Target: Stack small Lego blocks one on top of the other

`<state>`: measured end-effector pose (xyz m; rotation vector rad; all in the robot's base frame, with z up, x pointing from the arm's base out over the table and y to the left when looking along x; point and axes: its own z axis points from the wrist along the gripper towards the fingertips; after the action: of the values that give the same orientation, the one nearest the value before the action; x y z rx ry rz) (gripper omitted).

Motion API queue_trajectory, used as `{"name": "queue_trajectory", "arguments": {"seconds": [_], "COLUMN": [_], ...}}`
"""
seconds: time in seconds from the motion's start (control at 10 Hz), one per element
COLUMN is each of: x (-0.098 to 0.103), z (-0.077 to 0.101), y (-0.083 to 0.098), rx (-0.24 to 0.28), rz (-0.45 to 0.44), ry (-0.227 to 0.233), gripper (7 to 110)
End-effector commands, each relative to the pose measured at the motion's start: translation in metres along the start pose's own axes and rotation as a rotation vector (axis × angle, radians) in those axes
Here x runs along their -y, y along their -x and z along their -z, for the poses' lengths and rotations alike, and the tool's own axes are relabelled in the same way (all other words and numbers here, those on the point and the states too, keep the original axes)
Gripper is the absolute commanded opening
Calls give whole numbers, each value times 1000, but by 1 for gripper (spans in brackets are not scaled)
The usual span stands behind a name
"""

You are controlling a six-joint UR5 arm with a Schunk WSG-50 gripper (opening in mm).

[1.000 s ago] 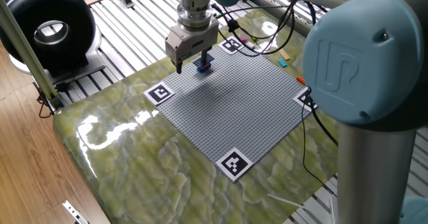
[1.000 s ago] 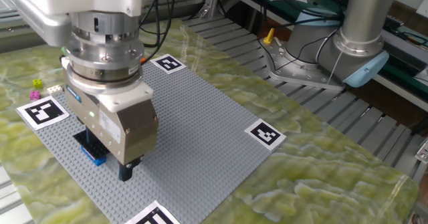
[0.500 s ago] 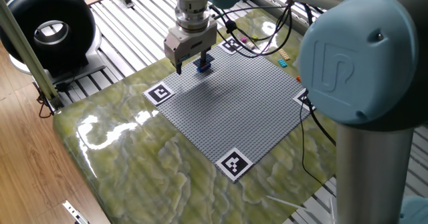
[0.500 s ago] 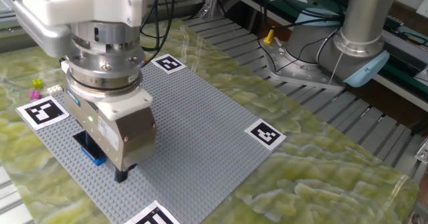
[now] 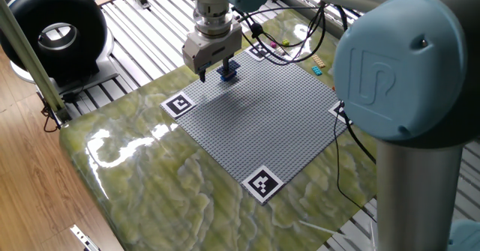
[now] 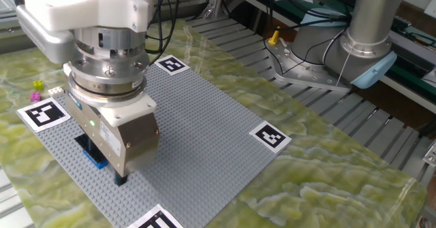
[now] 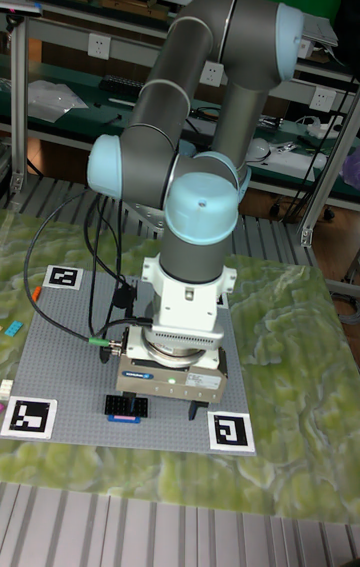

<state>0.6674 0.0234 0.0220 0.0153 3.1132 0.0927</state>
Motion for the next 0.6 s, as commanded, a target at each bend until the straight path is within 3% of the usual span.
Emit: {"name": "queue_trajectory", "arguments": {"seconds": [0.0, 0.5], "x": [11, 12], "z": [12, 16], "y": [-3, -5], "rx": [4, 8], "rz": [22, 29], "ry": [9, 43], "gripper": [88, 88]}}
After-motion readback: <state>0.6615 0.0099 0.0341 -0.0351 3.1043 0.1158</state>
